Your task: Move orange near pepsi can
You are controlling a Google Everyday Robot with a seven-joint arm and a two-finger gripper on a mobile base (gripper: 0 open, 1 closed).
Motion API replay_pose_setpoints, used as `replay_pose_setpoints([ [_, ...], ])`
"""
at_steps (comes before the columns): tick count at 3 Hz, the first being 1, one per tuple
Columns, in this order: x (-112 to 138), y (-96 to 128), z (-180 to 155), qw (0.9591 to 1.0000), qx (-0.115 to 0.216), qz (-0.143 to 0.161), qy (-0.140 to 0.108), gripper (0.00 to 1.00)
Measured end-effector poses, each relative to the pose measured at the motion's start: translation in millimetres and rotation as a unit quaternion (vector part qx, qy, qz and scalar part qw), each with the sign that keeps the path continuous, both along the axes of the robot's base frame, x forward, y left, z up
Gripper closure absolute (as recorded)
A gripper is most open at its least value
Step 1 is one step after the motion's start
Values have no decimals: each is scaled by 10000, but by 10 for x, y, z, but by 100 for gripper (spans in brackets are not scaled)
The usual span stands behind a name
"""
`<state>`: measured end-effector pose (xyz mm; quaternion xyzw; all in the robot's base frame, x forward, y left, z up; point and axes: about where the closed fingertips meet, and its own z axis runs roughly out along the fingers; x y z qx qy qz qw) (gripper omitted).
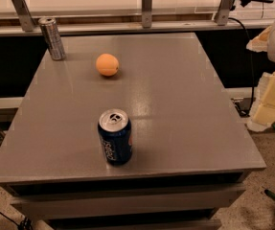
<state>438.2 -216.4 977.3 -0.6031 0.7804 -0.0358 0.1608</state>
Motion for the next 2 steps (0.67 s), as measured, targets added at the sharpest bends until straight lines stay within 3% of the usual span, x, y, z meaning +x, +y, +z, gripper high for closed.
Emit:
replay_pose_setpoints([
  [1, 0, 0, 0, 10000, 0, 0, -1, 0],
  [2, 192, 204, -9, 9989, 228, 419, 14, 0],
])
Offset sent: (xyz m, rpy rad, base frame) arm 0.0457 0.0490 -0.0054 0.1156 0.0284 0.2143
